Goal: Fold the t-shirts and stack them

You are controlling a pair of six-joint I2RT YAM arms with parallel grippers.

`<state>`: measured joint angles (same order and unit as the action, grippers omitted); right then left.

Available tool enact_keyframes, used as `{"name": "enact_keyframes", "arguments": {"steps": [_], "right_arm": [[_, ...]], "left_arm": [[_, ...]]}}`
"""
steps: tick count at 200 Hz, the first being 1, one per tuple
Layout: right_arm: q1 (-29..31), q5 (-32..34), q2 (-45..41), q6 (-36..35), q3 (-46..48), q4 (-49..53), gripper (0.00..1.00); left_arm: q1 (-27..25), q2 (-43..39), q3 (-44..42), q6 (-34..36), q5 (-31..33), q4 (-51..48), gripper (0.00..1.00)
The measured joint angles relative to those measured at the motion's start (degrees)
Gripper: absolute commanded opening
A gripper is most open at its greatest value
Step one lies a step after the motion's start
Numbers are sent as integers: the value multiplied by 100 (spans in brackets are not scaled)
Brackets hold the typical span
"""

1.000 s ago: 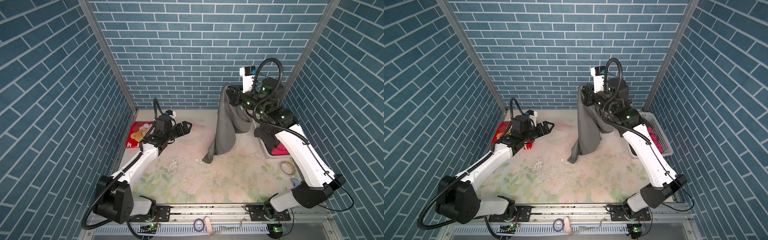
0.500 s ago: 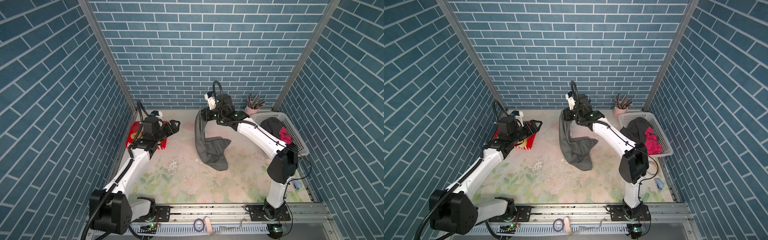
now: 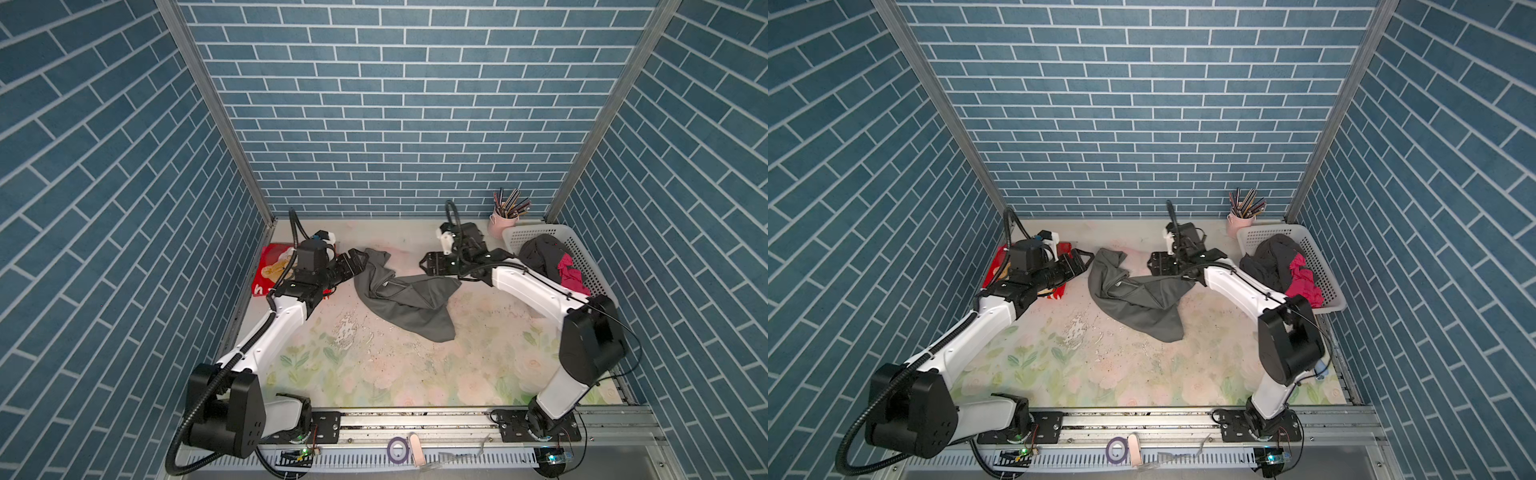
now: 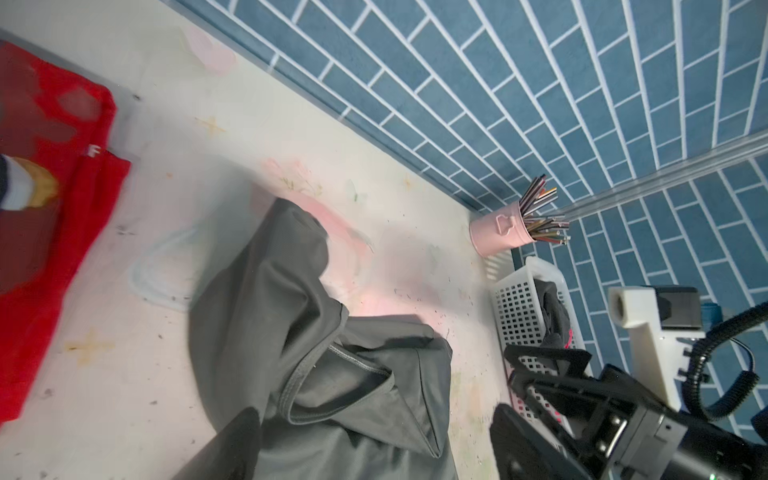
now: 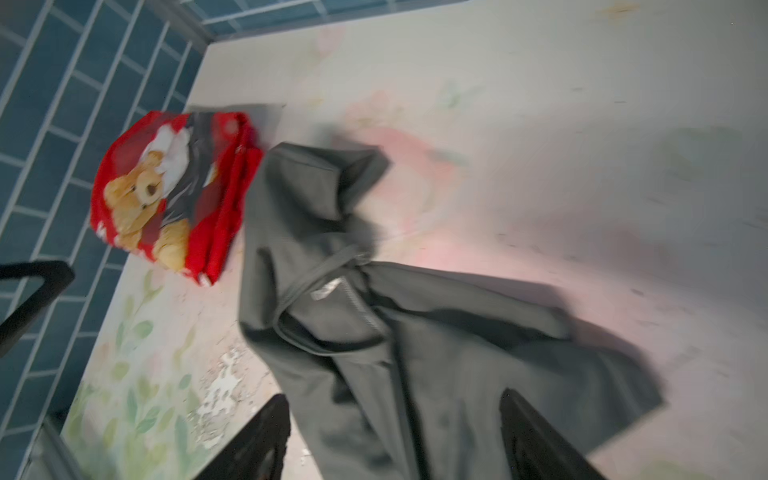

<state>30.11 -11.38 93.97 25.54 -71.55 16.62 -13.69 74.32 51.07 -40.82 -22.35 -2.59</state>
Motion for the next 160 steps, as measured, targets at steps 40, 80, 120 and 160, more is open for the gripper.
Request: {"name": "enact_keyframes", "arguments": {"steps": [40, 80, 120, 160], "right_arm": [[-428, 48, -142, 168, 1255, -328, 75], [-422, -39, 317, 304, 1482, -695, 75], [-413, -138, 417, 496, 1722, -1158, 40], [-413, -280, 448, 654, 1993, -1591, 13]], "left_arm": [[-717, 380, -103, -258, 83, 260, 88], [-1528, 1130, 361, -463, 262, 175, 88], [-1976, 1725, 603, -1276, 153, 249, 88], [-2107, 2280, 656, -2277, -31, 531, 88]]}}
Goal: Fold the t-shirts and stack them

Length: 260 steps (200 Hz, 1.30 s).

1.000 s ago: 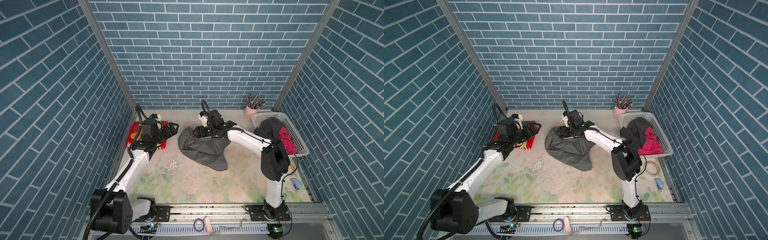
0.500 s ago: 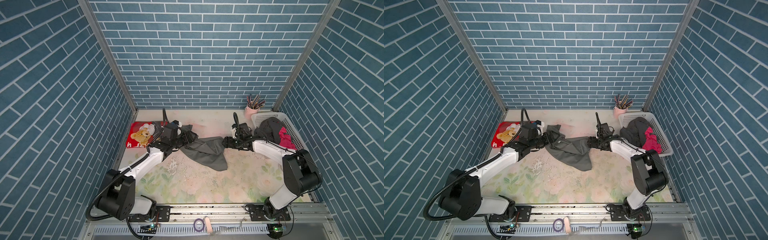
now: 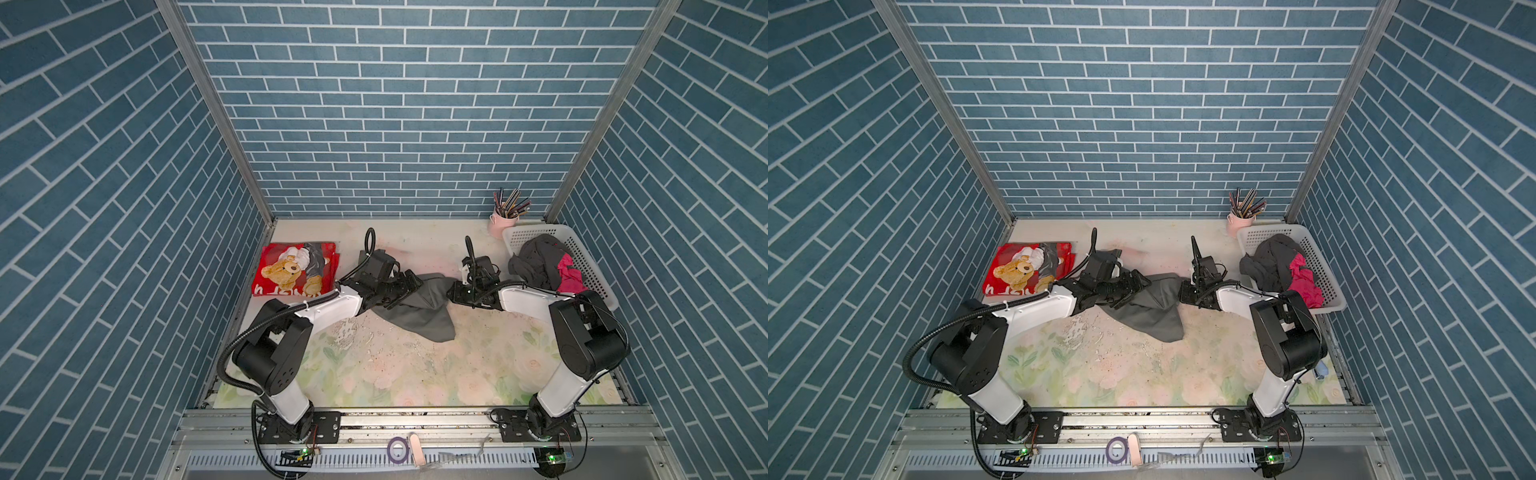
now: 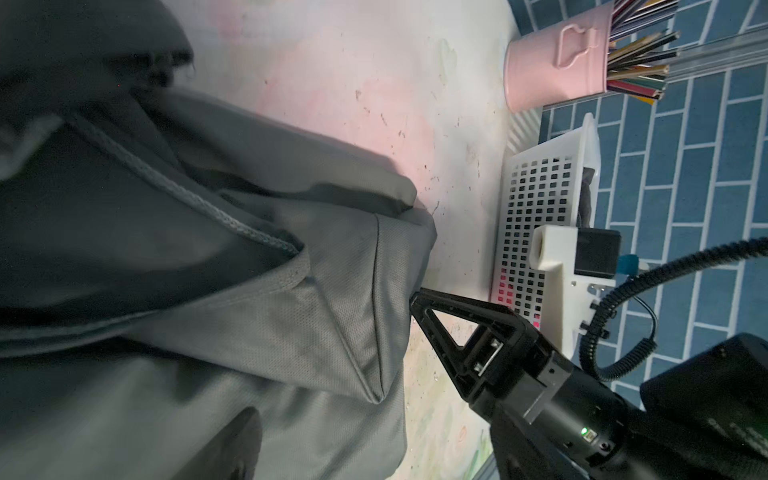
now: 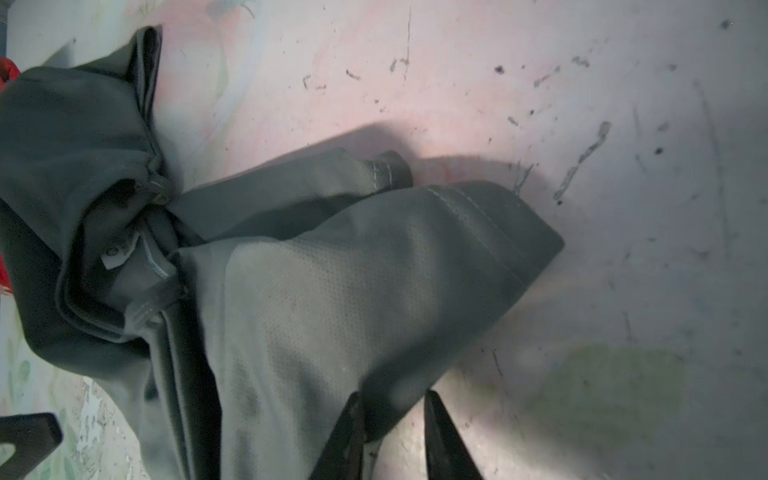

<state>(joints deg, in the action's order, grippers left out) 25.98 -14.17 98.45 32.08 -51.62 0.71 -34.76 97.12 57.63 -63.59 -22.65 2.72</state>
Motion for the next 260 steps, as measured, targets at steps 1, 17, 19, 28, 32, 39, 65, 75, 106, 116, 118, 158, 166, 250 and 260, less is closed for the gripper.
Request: {"name": "enact_keyframes", "arguments": {"steps": [1, 17, 19, 28, 32, 39, 65, 75, 106, 116, 118, 158, 166, 250, 260], "right_arm": [[0, -7, 0, 28, 4, -7, 12], [0, -37, 0, 42, 4, -85, 0], [0, -42, 0, 52, 4, -101, 0], [0, -57, 0, 70, 4, -162, 0], [0, -66, 0, 72, 4, -173, 0], [0, -68, 0, 72, 4, -195, 0], [0, -72, -50, 72, 4, -234, 0], [0, -72, -122, 70, 4, -232, 0], [0, -63, -525, 68, 17, -234, 0], [0, -61, -680, 68, 20, -236, 0], [0, -61, -713, 68, 20, -236, 0], [0, -50, -1043, 66, 20, -227, 0], [0, -48, -1058, 68, 20, -227, 0], [0, -48, -1342, 70, 219, -199, 0], [0, -48, -1381, 68, 221, -195, 0]], "left_arm": [[-9, 13, 4, -20, -9, -2, 88], [-103, 234, 131, -345, -92, 17, 88], [-111, 269, 155, -387, -103, 17, 88], [-149, 376, 243, -538, -122, 15, 88], [-160, 400, 273, -612, -125, 7, 87], [-173, 450, 328, -730, -122, -7, 85], [-208, 485, 444, -1117, -59, -33, 79], [-214, 490, 476, -1252, -35, -35, 78], [-304, 651, 514, -1738, -13, 20, 69], [-356, 737, 514, -1853, -13, 22, 68], [-372, 750, 514, -1888, -11, 20, 68], [-581, 839, 514, -2208, 35, 22, 64], [-601, 844, 514, -2245, 44, 26, 60], [-605, 1178, 535, -2374, 199, 330, 0], [-581, 1211, 535, -2354, 199, 402, 0]]}}
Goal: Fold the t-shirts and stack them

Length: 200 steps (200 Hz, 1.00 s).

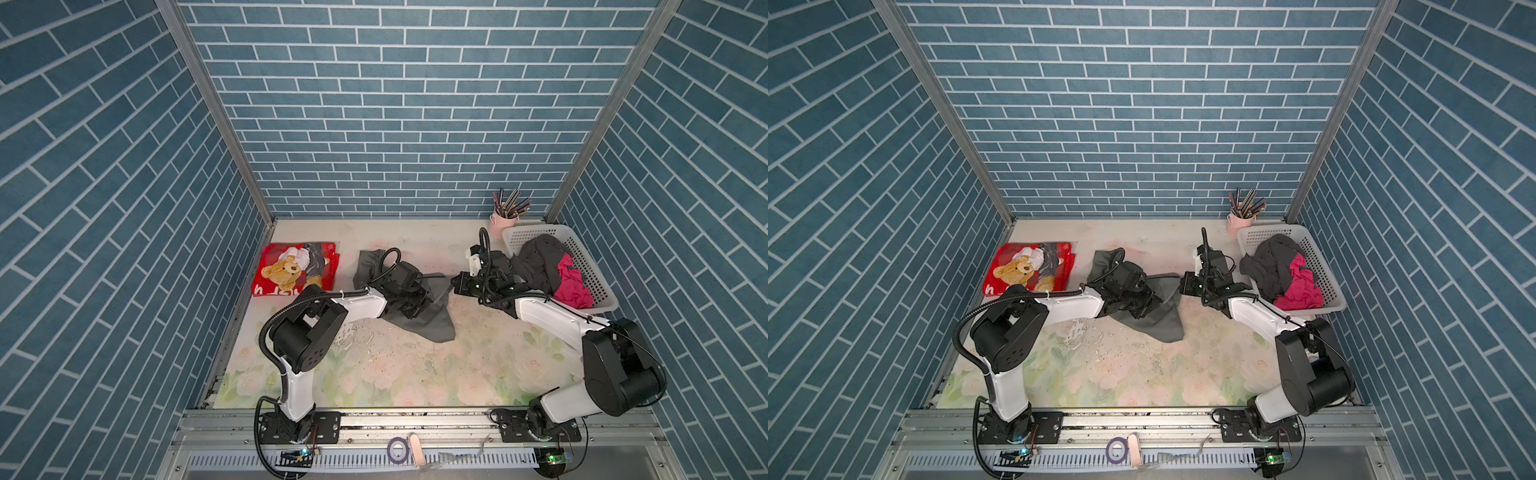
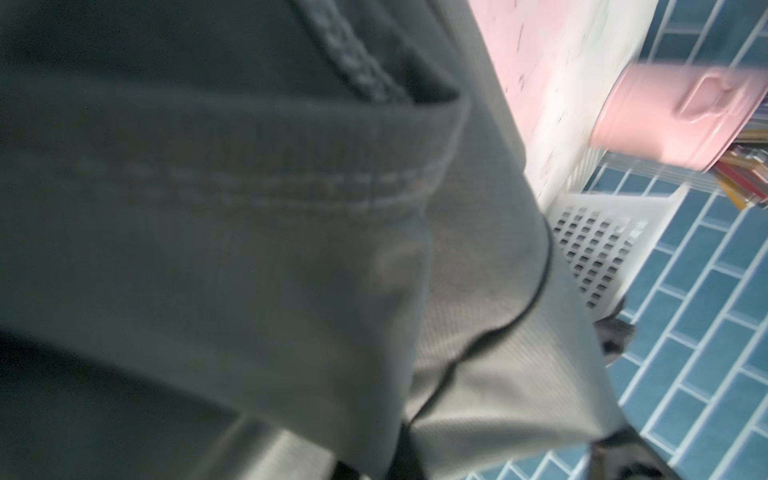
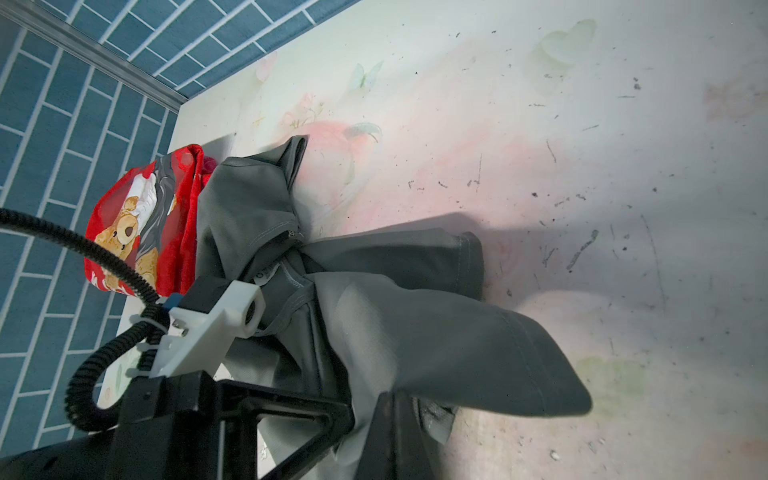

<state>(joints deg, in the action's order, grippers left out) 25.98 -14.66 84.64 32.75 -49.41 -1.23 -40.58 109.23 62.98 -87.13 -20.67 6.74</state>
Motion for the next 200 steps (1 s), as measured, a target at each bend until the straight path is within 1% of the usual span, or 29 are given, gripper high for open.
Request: {"name": "enact_keyframes", "arguments": {"steps": [17, 31, 52, 86, 106, 126, 136, 142, 160, 172, 184, 200], "right_arm": [[20, -22, -103, -4, 0, 4, 0], [26, -44, -197, -24, -2, 22, 0], [28, -39, -319, -136, -149, 221, 0], [-66, 107, -334, -264, -962, 560, 0], [-354, 175, -308, -321, -1893, 922, 0], [-595, 249, -310, -398, -2940, 1093, 0], [-638, 243, -358, -431, -3348, 1062, 0], [-621, 229, -420, -439, -3493, 1036, 0], [-426, 205, -713, -472, -3473, 968, 0], [-267, 203, -905, -472, -3171, 863, 1], [-142, 173, -1038, -448, -2638, 693, 10], [-72, 127, -999, -398, -1744, 457, 25]], "left_arm": [[72, -4, 24, 166, -33, 122, 0], [199, -15, 208, 411, -20, 24, 0], [498, -15, 1043, 1038, 13, -437, 0], [883, -13, 3394, 2430, 245, -1436, 0], [992, 136, 4815, 3121, 313, -1956, 0], [1067, 546, 6450, 3781, 396, -2516, 0], [1113, 695, 7025, 4050, 387, -2734, 0], [1141, 730, 7215, 4164, 363, -2844, 0], [1298, 656, 7350, 4507, 131, -3132, 0], [1449, 457, 7053, 4758, 24, -3287, 0], [1574, 22, 6264, 4992, 0, -3327, 0], [1764, -852, 4599, 5226, 35, -3217, 0]]}}
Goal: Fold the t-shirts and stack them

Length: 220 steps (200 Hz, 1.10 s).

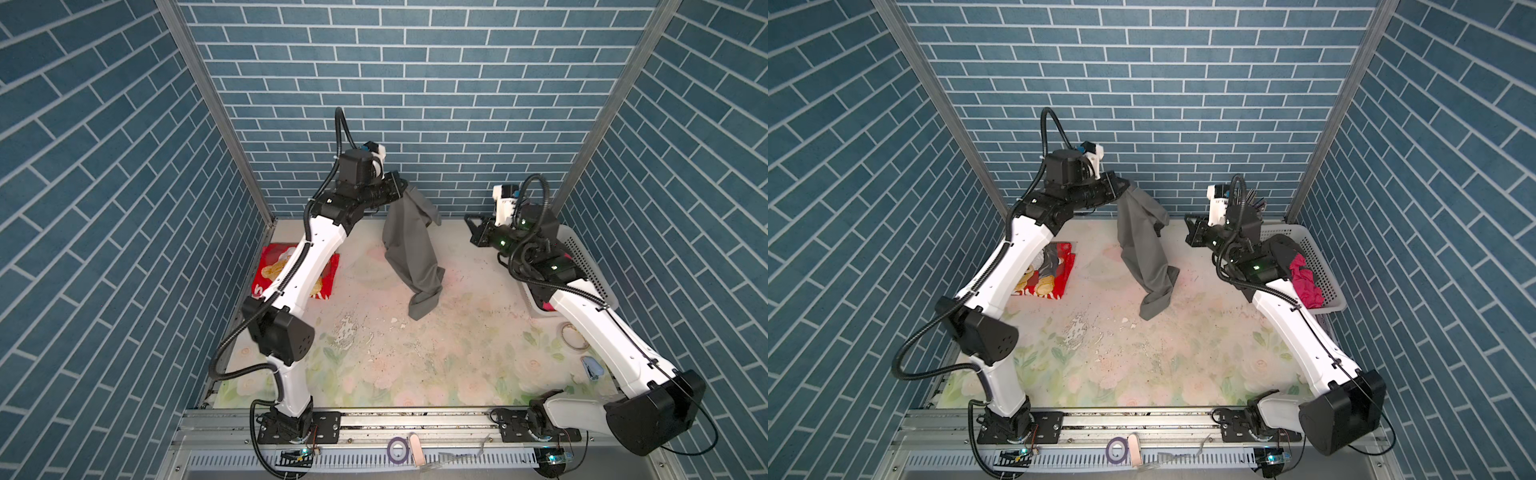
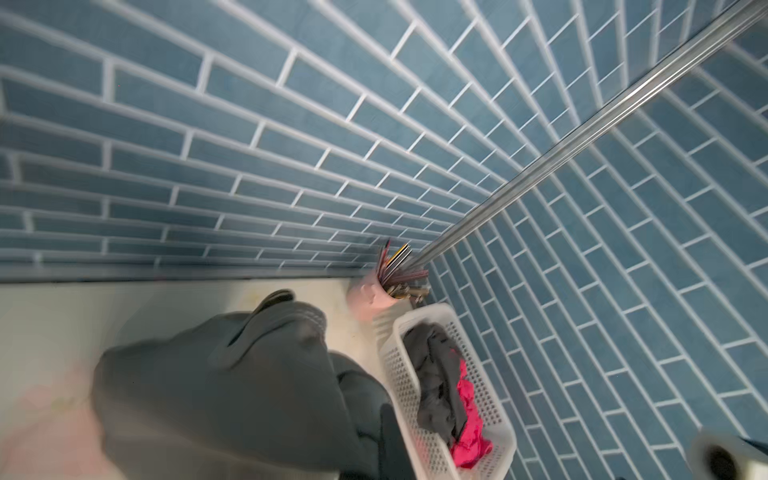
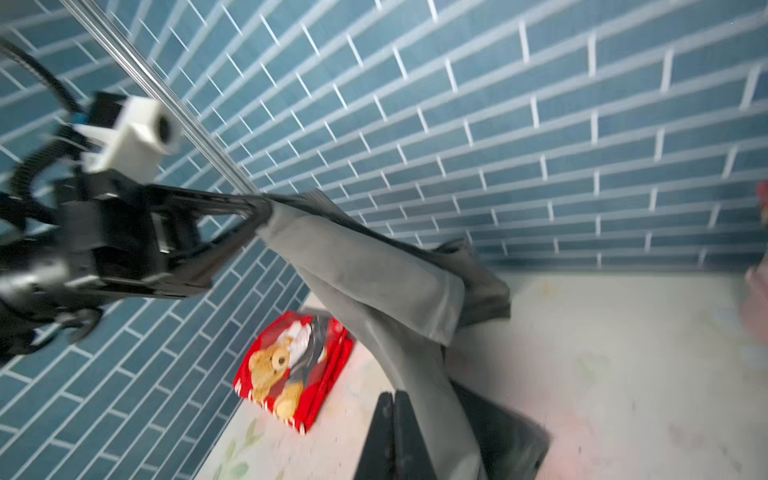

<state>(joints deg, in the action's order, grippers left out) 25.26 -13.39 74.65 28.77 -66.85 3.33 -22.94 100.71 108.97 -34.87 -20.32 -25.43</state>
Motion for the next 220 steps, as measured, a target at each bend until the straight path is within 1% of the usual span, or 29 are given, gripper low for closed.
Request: {"name": "enact_keyframes", "arguments": {"steps": [6, 15, 26, 38, 47, 58, 69, 72, 100, 110, 114, 127, 134, 139, 142, 146, 149, 150, 151, 152, 155, 156, 158, 165, 168, 170, 174, 197, 220], "right_arm": [[7, 0, 83, 74, 260, -63, 29], [44, 7, 295, 98, 669, -103, 36], [63, -7, 667, 181, 1045, -125, 45], [114, -59, 1086, 195, 1244, -109, 52], [162, -105, 1386, 221, 1259, -101, 58], [260, -149, 1725, 208, 1246, -140, 62], [376, -177, 1976, 219, 1231, -192, 64], [415, -188, 2050, 232, 1226, -212, 66], [732, -304, 2564, 299, 1222, -481, 69], [820, -354, 2677, 339, 1222, -577, 72], [876, -380, 2723, 356, 1217, -616, 75], [1005, -411, 2822, 420, 1202, -719, 75], [1064, -431, 2870, 444, 1176, -767, 73], [1108, -450, 2918, 446, 1139, -804, 67], [1126, -455, 2942, 457, 1119, -820, 62], [1143, -472, 2983, 437, 1086, -855, 51], [1154, -483, 3018, 503, 1056, -879, 47], [1156, -485, 3025, 518, 1047, -879, 44], [1158, -490, 3038, 509, 1036, -887, 39], [1163, -492, 3056, 479, 1019, -890, 39], [1174, -494, 3086, 479, 994, -907, 30], [1180, -494, 3099, 501, 986, -918, 30], [1189, -494, 3128, 514, 955, -929, 22], [1200, -492, 3222, 494, 850, -925, 12], [1200, -494, 3248, 490, 813, -907, 9], [1198, -494, 3281, 492, 774, -901, 5], [1178, -492, 3327, 485, 691, -852, 1], [868, -487, 3414, 387, 166, -476, 0], [247, -402, 3386, 131, -802, 90, 0]], "left_arm": [[105, -422, -782, 20, -13, 83, 0], [278, -909, -1674, 20, -52, 129, 0], [737, -1510, -2813, -28, -203, 273, 0], [1338, -1915, -3668, -72, -334, 382, 0], [1777, -2074, -4100, -85, -380, 407, 0], [2151, -2164, -4419, -87, -433, 435, 0], [2319, -2201, -4590, -83, -514, 450, 0], [2339, -2208, -4616, -85, -542, 461, 0], [2450, -2251, -4760, -90, -835, 693, 0], [2465, -2251, -4760, -92, -883, 745, 0], [2472, -2251, -4760, -92, -909, 778, 0], [2483, -2251, -4760, -90, -966, 844, 0], [2485, -2251, -4760, -92, -986, 868, 0], [2487, -2251, -4760, -90, -1001, 883, 0], [2492, -2251, -4760, -90, -1010, 892, 0], [2494, -2251, -4760, -92, -1023, 905, 0], [2498, -2251, -4760, -92, -1036, 920, 0], [2500, -2251, -4760, -94, -1038, 927, 0], [2503, -2251, -4760, -94, -1043, 931, 0], [2507, -2251, -4760, -98, -1049, 938, 0], [2514, -2251, -4760, -105, -1060, 949, 0], [2514, -2251, -4760, -105, -1060, 949, 0], [2522, -2251, -4760, -118, -1071, 968, 0], [2542, -2251, -4763, -146, -1099, 1008, 0], [2555, -2251, -4765, -170, -1117, 1032, 0], [2566, -2251, -4769, -179, -1130, 1056, 0], [2579, -2251, -4787, -210, -1165, 1126, 0], [2605, -2170, -4815, -391, -1384, 1475, 0], [2601, -1843, -4636, -584, -1655, 1755, 0]]}}
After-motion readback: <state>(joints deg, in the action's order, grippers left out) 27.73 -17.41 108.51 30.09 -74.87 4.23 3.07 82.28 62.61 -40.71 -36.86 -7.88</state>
